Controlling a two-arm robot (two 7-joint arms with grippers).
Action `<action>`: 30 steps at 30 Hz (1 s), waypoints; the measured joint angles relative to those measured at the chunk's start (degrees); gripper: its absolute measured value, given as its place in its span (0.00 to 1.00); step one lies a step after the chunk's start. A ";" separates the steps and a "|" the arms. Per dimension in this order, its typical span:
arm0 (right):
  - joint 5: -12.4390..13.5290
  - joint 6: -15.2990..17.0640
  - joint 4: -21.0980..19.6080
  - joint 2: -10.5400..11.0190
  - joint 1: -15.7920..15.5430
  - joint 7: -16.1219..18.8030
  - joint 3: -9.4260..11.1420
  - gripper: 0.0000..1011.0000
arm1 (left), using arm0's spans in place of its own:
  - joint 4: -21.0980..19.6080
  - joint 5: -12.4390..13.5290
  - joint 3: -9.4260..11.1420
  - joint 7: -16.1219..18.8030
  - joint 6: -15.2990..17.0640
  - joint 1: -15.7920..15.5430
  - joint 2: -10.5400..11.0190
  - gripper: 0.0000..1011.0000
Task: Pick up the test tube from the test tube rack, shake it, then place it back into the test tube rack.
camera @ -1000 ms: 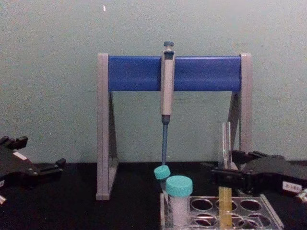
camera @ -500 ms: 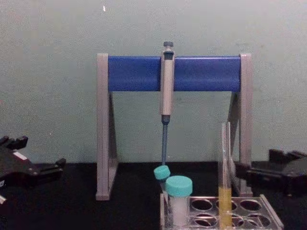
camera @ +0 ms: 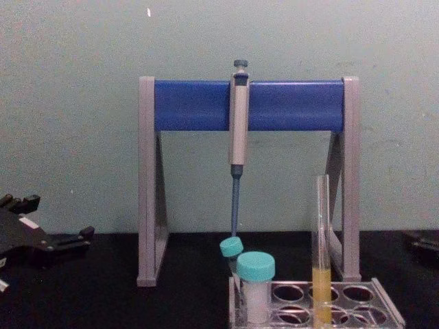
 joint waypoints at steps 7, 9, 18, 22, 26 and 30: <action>-4.29 0.29 2.99 -2.69 0.09 -4.27 -0.14 0.99 | 0.00 0.00 0.00 0.00 0.00 0.00 0.00 1.00; -5.14 0.44 4.12 -3.51 0.17 -5.04 -0.19 0.99 | 0.00 0.00 0.00 0.00 0.00 0.00 0.00 1.00; -6.45 0.75 8.03 -6.06 0.91 -5.18 -0.15 0.99 | 0.00 0.00 0.00 0.00 0.00 0.00 0.00 1.00; -6.51 0.75 9.04 -6.56 1.42 -3.80 -0.26 0.99 | 0.00 0.00 0.00 0.00 0.00 0.00 0.00 1.00; -6.80 0.86 9.82 -7.10 1.95 -2.50 -0.27 0.99 | 0.00 0.00 0.00 0.00 0.00 0.00 0.00 1.00; -7.08 1.19 10.11 -7.36 2.17 -2.12 -0.19 0.99 | 0.00 0.00 0.00 0.00 0.00 0.00 0.00 1.00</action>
